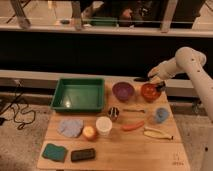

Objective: Wipe red bowl with brush

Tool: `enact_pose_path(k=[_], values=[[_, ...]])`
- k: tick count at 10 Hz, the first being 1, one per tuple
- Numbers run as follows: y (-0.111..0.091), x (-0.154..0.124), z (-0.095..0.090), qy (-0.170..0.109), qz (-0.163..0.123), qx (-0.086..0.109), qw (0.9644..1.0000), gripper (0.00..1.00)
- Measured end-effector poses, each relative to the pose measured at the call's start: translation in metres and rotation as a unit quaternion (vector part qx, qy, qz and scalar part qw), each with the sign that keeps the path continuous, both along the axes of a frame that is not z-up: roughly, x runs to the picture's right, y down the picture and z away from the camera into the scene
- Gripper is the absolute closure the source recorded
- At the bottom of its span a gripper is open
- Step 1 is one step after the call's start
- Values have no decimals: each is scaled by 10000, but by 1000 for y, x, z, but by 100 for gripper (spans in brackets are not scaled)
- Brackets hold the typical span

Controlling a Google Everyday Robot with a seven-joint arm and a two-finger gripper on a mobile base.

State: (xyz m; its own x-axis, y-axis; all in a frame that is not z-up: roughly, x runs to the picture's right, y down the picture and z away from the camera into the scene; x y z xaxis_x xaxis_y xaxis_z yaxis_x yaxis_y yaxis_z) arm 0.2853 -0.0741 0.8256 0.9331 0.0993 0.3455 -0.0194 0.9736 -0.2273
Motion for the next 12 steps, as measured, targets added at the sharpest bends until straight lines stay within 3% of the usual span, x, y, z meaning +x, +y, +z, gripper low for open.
enact_pose_path(k=[3, 5, 8, 9, 12], values=[[0, 4, -7, 141, -73, 101, 9998, 100], [4, 5, -11, 499, -344, 160, 9980, 100], [11, 9, -18, 1272, -848, 284, 9878, 100], [12, 13, -19, 1374, -905, 303, 9859, 100], [12, 13, -19, 1385, -913, 306, 9857, 100]])
